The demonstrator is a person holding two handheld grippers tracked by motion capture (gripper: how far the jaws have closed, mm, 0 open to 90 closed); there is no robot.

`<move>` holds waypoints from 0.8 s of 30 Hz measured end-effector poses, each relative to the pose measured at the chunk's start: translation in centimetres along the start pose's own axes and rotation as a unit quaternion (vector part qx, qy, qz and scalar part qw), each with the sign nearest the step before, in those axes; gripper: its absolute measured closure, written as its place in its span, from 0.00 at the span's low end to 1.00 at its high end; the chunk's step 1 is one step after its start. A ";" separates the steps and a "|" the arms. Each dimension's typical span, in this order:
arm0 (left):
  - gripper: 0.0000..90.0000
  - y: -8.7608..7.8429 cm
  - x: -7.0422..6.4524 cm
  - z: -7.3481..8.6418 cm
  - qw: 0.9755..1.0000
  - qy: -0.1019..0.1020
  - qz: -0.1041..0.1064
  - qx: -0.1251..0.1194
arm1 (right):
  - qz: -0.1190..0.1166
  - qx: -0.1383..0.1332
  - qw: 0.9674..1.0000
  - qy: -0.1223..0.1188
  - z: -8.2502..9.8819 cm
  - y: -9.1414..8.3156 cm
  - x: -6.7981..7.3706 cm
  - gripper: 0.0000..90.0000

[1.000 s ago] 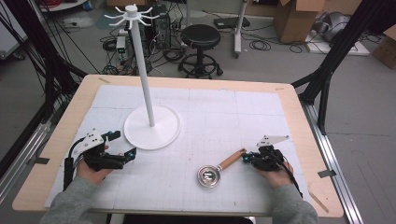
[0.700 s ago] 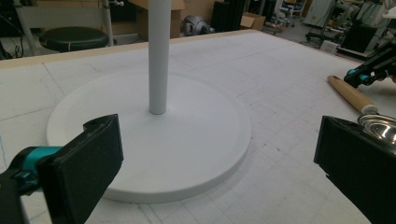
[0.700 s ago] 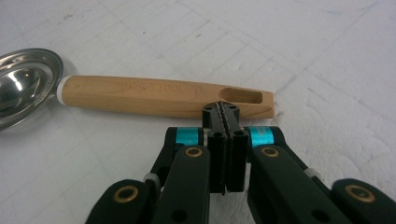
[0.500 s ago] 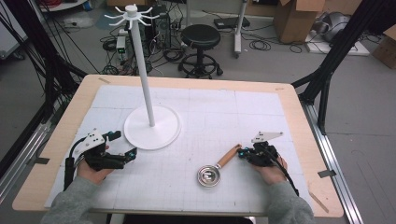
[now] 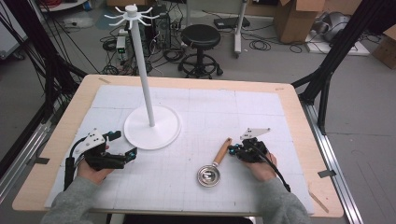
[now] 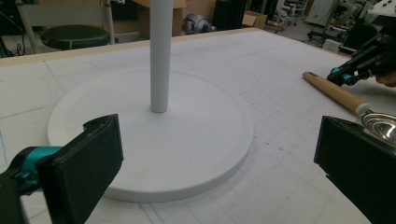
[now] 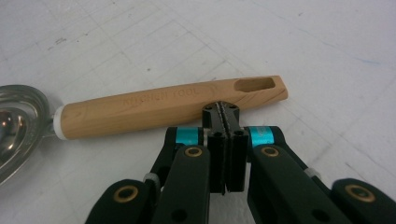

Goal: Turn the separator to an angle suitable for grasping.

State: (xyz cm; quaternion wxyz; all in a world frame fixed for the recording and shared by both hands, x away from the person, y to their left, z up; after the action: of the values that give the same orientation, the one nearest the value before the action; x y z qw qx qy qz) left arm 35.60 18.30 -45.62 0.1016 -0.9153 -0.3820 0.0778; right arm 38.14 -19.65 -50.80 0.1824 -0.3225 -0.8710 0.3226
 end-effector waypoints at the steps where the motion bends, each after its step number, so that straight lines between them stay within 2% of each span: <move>1: 0.02 0.0 0.0 0.0 1.000 0.000 0.000 0.000 | -0.001 -0.001 1.000 -0.004 -0.1 0.1 0.1 1.00; 24: 0.02 0.0 0.0 0.0 1.000 -0.001 -0.002 0.001 | -0.026 0.000 0.999 -0.018 -2.6 3.2 2.5 1.00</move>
State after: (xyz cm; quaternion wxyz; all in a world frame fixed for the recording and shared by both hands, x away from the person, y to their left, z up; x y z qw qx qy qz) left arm 35.58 18.35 -45.65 0.1030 -0.9141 -0.3842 0.0787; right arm 39.17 -14.93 -50.83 0.1748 -0.2935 -0.8825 0.3233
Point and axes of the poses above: each handheld gripper's, and its own axes: y roughly forward along the jaws, z roughly out of its underside, x roughly to its left, the point moved 9 cm from there along y, roughly forward along the jaws, and after that the axes turned 3 degrees about y, right-handed, at the moved point
